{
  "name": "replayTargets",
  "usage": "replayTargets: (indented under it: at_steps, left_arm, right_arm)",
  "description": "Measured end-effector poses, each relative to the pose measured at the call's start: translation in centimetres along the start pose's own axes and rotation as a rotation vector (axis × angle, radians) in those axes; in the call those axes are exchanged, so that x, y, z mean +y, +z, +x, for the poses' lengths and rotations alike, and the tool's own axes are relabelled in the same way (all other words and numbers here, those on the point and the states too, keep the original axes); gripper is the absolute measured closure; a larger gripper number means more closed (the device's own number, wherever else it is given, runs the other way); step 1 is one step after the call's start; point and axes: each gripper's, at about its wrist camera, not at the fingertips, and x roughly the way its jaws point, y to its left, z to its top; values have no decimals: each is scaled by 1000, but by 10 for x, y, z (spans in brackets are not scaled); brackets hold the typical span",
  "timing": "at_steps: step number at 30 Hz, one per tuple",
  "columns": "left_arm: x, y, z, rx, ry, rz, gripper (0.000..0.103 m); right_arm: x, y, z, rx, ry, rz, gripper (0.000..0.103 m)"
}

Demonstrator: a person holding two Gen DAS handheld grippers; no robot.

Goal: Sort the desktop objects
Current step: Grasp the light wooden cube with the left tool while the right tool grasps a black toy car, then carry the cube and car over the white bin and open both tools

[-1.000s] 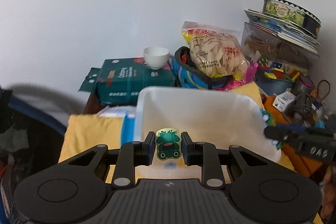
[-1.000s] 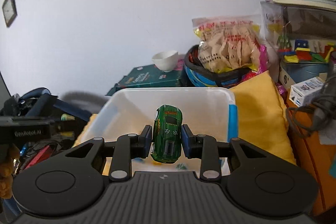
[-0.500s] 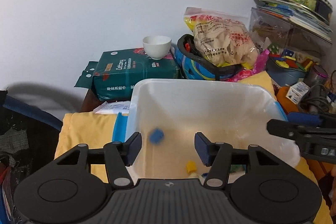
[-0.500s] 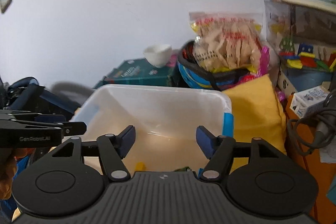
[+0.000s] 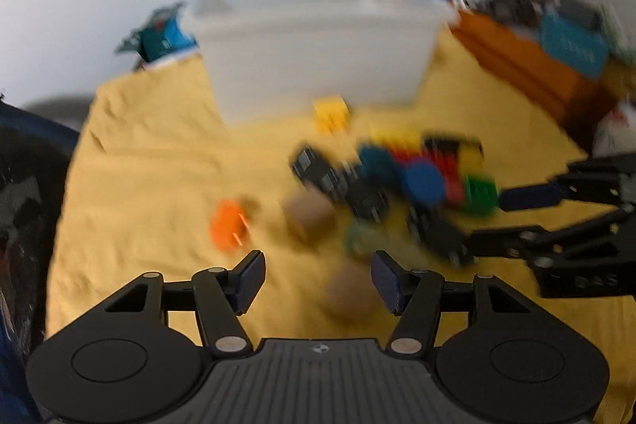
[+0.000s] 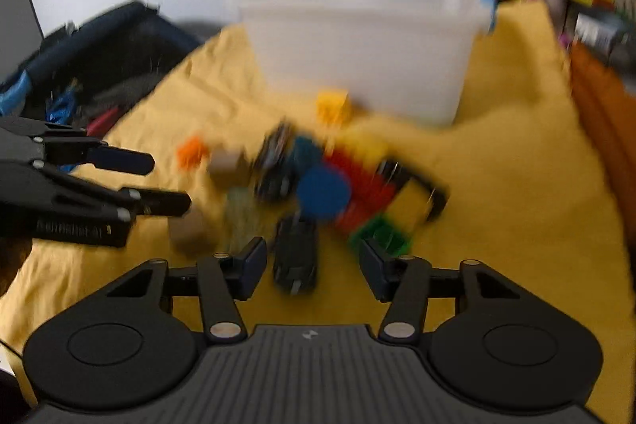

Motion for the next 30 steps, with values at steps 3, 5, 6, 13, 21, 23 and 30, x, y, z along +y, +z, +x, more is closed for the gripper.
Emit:
replayTargets:
  at_steps: [3,5,6,13,21,23,30]
  left_arm:
    - [-11,-6,10,-2,13,42,43]
    - [-12,-8,18,12,16,38,52]
    - [-11,-9,22,20,8,29,54]
    - [-13,-17,28,17,0,47,68]
    - [-1,-3,17,10,8,-40,68]
    - [6,7,7,-7,10,-75,68]
    - [31,68,-24,-94,48,-140,68]
  right_arm:
    - [5,-2,12,19,-1,4,50]
    - [8,2,21,28,-4,-9,52]
    - [8,4,25,31,-6,-14,53]
    - [8,6,47,42,-32,-55,54]
    - [4,6,29,20,-7,-12,70]
    - [2,11,18,-9,3,13,70]
    - [-12,65,-33,-199,9,82,70]
